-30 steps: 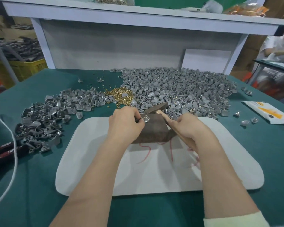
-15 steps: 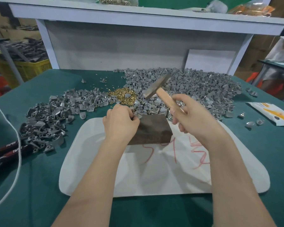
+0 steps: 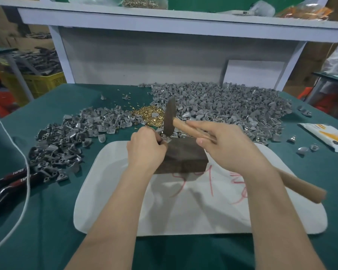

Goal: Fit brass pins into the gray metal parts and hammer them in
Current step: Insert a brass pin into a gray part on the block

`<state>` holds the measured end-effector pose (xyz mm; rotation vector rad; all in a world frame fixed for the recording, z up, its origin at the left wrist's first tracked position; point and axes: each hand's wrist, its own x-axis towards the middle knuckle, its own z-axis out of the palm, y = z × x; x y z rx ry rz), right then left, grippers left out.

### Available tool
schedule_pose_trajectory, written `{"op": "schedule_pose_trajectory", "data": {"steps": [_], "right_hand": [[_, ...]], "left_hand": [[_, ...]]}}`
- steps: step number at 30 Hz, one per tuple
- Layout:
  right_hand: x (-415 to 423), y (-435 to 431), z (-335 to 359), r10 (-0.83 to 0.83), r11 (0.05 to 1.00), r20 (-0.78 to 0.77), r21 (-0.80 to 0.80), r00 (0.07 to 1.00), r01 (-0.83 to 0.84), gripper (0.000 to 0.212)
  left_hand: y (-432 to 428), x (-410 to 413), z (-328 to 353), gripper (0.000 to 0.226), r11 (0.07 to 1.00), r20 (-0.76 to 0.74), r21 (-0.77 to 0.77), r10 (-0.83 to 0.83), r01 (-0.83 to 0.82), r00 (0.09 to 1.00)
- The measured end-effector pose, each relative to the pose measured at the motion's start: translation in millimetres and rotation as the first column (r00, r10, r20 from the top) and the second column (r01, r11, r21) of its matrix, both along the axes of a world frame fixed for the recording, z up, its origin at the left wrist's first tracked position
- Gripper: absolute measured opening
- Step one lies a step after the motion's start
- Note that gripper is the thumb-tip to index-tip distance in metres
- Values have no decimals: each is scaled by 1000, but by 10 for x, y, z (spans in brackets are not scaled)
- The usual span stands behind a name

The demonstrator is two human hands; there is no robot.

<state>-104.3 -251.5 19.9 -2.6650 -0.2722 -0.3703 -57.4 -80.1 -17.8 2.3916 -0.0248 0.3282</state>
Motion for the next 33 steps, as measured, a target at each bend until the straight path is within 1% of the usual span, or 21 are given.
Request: {"op": "schedule_pose_trajectory", "data": {"steps": [3,4,5,6,8,9,10,12,14,16,17,18,19,20,22,26,27,29,30,31,33], "right_hand": [[-9,-23,44,-70,988,154,148,986,47,48],[-7,-37,56,-84,981,184,187,979,49,48],[-5,-39,62,-78,982,186,185,979,43,48],[-6,-28,64,-49,990,153,141,987,28,48],[2,17,26,8,1000,10,0,1000,-8,47],[7,34,5,6,999,-38,-40,999,-8,46],[10,43,-3,-6,999,-46,-52,999,4,46],[-8,60,0,-25,1000,26,-8,999,25,47],[-25,52,24,-58,995,141,87,988,46,48],[-26,37,39,-58,990,181,140,982,33,49],[-23,38,43,-31,993,142,117,989,14,48],[-22,48,37,0,998,67,66,998,-4,47],[-17,56,18,11,1000,-10,12,1000,-11,47],[-14,61,-2,-5,1000,-48,-26,999,4,47],[-17,67,-15,-45,998,-6,-35,999,44,47],[-36,39,29,-77,989,189,137,979,51,49],[-33,38,42,-55,990,182,137,982,30,49],[-28,67,34,33,997,41,63,999,-36,50],[-20,79,13,51,998,-38,27,998,-50,49],[-6,80,-6,39,999,-73,8,997,-39,48],[16,64,-35,5,1000,-43,24,999,-3,47]], "left_hand": [[5,8,-16,17,1000,11,-13,-1,1,1000],[6,9,-18,18,1000,14,-24,3,-3,1000],[5,10,-17,18,1000,13,-30,5,-5,1000],[2,10,-13,18,1000,10,-25,3,-2,1000],[2,4,-1,18,1000,0,0,-3,3,1000],[5,3,4,18,1000,-3,4,-4,4,1000],[9,5,5,19,1000,-5,0,-6,6,1000],[17,4,-5,20,1000,-4,-7,-14,14,1000],[18,5,-13,18,1000,6,-10,-18,18,1000],[17,7,-15,17,1000,11,-19,-11,12,1000],[14,8,-14,17,1000,9,-14,-13,13,1000],[12,6,-10,17,1000,4,-6,-16,16,1000],[13,4,-5,18,1000,-3,-1,-17,17,1000],[16,5,0,18,1000,-8,1,-17,17,1000],[20,4,-2,18,1000,-12,-4,-18,17,1000],[17,6,-13,18,1000,-3,-3,-15,15,1000],[16,7,-14,18,1000,-4,-7,-12,12,1000],[13,3,-7,18,1000,-17,1,-15,15,1000],[13,-5,1,16,1000,-25,0,-13,13,1000],[15,-10,8,15,1000,-30,-6,-11,11,999],[16,-11,9,14,1000,-29,-13,-9,8,1000]]}}
